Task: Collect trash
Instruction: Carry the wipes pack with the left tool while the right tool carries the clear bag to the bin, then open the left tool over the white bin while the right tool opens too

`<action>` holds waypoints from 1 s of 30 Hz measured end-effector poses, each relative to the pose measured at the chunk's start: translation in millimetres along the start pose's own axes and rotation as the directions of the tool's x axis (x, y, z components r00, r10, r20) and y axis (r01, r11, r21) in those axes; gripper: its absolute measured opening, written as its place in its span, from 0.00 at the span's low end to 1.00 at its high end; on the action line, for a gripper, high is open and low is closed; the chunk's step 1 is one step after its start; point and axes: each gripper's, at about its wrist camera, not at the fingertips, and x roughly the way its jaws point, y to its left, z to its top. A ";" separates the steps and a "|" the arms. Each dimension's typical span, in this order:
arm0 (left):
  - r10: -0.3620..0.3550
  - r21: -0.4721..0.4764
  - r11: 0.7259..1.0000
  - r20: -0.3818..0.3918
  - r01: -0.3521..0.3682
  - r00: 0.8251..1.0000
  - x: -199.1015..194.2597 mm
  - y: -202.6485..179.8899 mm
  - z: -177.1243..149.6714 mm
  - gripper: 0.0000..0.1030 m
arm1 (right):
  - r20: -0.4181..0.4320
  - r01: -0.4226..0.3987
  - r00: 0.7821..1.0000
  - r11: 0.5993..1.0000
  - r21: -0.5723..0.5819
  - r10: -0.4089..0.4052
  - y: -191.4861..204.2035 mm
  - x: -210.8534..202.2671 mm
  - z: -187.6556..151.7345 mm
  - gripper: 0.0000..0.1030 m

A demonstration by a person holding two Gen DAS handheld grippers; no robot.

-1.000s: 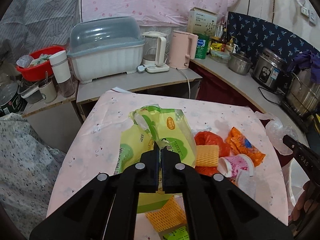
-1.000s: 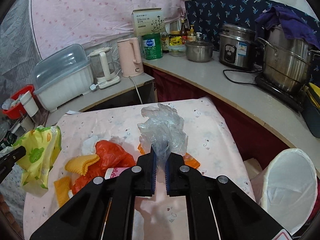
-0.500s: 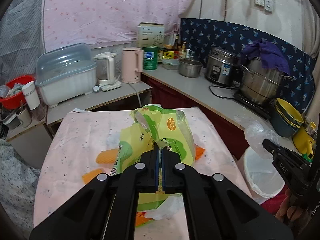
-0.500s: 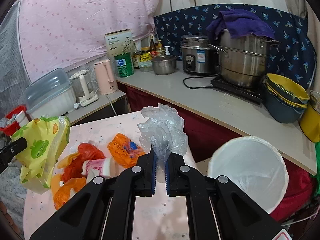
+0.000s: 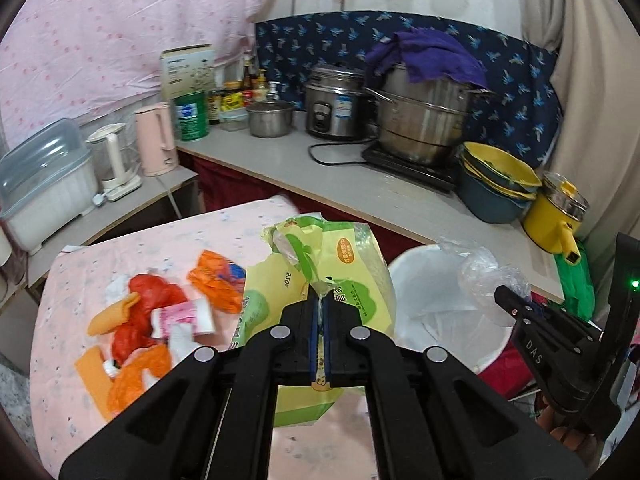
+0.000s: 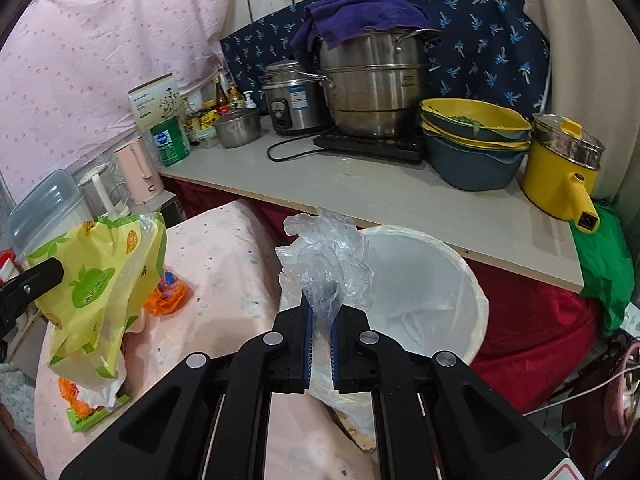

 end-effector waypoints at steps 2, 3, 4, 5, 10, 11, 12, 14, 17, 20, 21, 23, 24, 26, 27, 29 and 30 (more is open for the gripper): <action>-0.021 0.020 1.000 -0.011 0.021 1.000 6.9 -14.8 -0.4 0.01 | -0.004 0.013 1.000 1.000 0.016 -0.013 -12.3 1.0 -2.9 0.06; -0.030 0.030 0.999 -0.018 0.031 0.999 10.1 -20.7 -0.5 0.01 | -0.008 0.020 1.000 1.000 0.024 -0.020 -18.3 2.0 -4.6 0.06; -0.039 0.040 0.998 -0.024 0.040 0.999 13.8 -27.8 -0.9 0.01 | -0.010 0.025 1.000 0.999 0.031 -0.025 -23.6 2.1 -6.5 0.06; -0.047 0.049 0.998 -0.030 0.048 0.998 17.6 -34.2 -1.7 0.01 | -0.014 0.032 0.999 0.999 0.038 -0.031 -28.5 3.3 -8.2 0.06; -0.099 0.088 0.991 -0.062 0.104 0.993 36.8 -65.0 -3.8 0.01 | -0.033 0.056 0.998 0.996 0.069 -0.054 -51.7 10.6 -16.8 0.06; -0.109 0.093 0.989 -0.067 0.115 0.992 40.9 -69.7 -3.7 0.01 | -0.037 0.059 0.998 0.995 0.074 -0.057 -54.8 12.1 -17.6 0.06; -0.119 0.097 0.987 -0.073 0.126 0.990 44.8 -74.7 -4.3 0.01 | -0.041 0.064 0.997 0.995 0.079 -0.061 -58.0 14.0 -18.8 0.06; -0.135 0.108 0.984 -0.081 0.143 0.988 52.1 -84.6 -5.4 0.01 | -0.050 0.073 0.996 0.993 0.090 -0.069 -64.9 17.9 -21.2 0.06; -0.159 0.119 0.978 -0.099 0.170 0.982 64.2 -96.9 -6.3 0.01 | -0.063 0.084 0.995 0.991 0.106 -0.078 -74.7 24.1 -24.4 0.06; -0.176 0.121 0.974 -0.122 0.190 0.977 76.7 -106.6 -7.5 0.01 | -0.077 0.091 0.994 0.989 0.118 -0.082 -81.6 31.5 -27.3 0.06; -0.179 0.119 0.974 -0.128 0.195 0.975 81.0 -109.1 -8.0 0.03 | -0.081 0.093 0.993 0.988 0.120 -0.084 -83.1 33.8 -28.3 0.06; -0.180 0.115 0.974 -0.137 0.196 0.974 88.1 -112.3 -9.1 0.04 | -0.090 0.096 0.992 0.988 0.124 -0.086 -84.5 38.2 -29.1 0.08; -0.175 0.114 0.975 -0.140 0.192 0.974 91.6 -113.6 -9.8 0.04 | -0.093 0.097 0.992 0.987 0.125 -0.085 -85.5 40.3 -29.4 0.09; -0.173 0.111 0.975 -0.149 0.190 0.974 98.1 -114.7 -11.1 0.04 | -0.097 0.096 0.992 0.987 0.130 -0.084 -86.7 44.8 -29.5 0.09; -0.171 0.106 0.976 -0.157 0.189 0.973 101.1 -114.1 -11.6 0.09 | -0.097 0.095 0.992 0.987 0.131 -0.083 -87.1 46.6 -29.3 0.09; -0.173 0.090 0.978 -0.162 0.189 0.972 104.8 -111.1 -11.6 0.28 | -0.095 0.091 0.992 0.987 0.131 -0.079 -86.8 48.9 -29.0 0.10; -0.168 0.082 0.980 -0.157 0.182 0.973 104.9 -108.7 -11.3 0.45 | -0.096 0.088 0.992 0.988 0.130 -0.076 -85.8 49.9 -28.8 0.13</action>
